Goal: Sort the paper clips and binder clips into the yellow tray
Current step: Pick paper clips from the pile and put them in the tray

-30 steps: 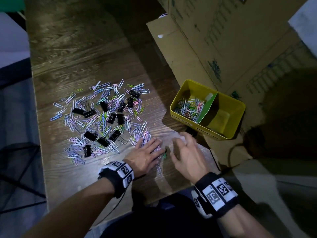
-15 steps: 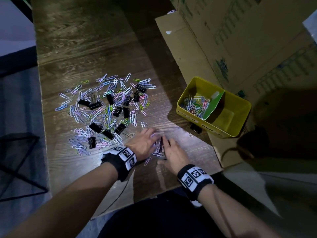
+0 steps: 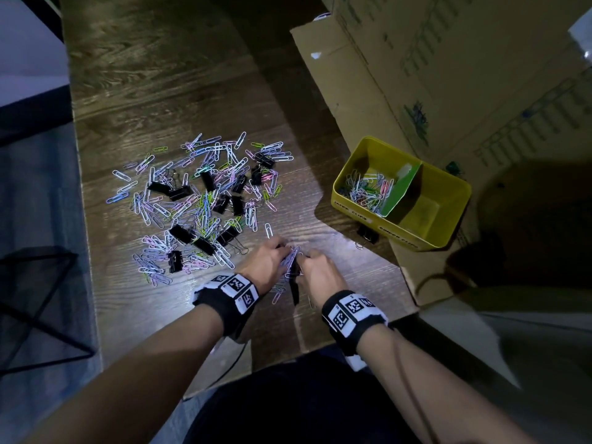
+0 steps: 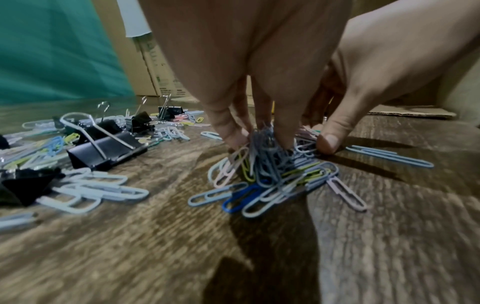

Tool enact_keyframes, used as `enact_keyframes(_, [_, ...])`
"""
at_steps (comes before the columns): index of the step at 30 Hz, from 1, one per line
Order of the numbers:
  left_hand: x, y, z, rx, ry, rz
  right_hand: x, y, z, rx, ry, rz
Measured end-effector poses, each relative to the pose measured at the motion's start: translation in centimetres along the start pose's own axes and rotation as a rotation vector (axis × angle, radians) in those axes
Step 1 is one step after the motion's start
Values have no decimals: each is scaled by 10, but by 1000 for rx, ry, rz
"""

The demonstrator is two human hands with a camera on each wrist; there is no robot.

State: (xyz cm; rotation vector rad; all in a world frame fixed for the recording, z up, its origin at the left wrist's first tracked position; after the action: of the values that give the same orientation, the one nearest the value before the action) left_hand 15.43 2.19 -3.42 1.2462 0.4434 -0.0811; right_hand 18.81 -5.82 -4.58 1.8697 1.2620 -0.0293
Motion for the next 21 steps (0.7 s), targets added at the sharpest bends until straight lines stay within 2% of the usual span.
enact_keyframes(3, [-2, 8, -4, -80, 24, 67, 2, 4, 3, 39, 1, 33])
enact_keyframes(5, [-3, 12, -8, -131, 61, 87, 5, 6, 10, 120, -55, 33])
enact_keyframes(7, [-5, 14, -18, -208, 159, 83, 7, 11, 18, 215, -118, 56])
enact_keyframes(10, [-9, 12, -35, -427, 318, 84, 9, 15, 25, 311, -166, 78])
enact_keyframes(14, [-13, 4, -46, -769, 434, 82, 10, 17, 33, 443, -199, 72])
enact_keyframes(18, [-14, 0, -57, -1012, 489, 91, 9, 20, 38, 542, -202, 72])
enact_keyframes(21, [-16, 2, -66, -1091, 498, 116, 7, 23, 40, 571, -172, 94])
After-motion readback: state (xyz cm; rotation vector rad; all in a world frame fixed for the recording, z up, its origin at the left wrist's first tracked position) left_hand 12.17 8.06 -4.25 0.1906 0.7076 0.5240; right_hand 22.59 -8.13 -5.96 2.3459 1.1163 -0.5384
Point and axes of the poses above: each hand's wrist, its own x-axis towards the middle knuckle, its own y-axis out of the back of the hand, z = x × y, the point moved 9 cm from there along x, towards the middle knuckle, and after that the axes turned 15 degrees about x, right-handed, at the moved point
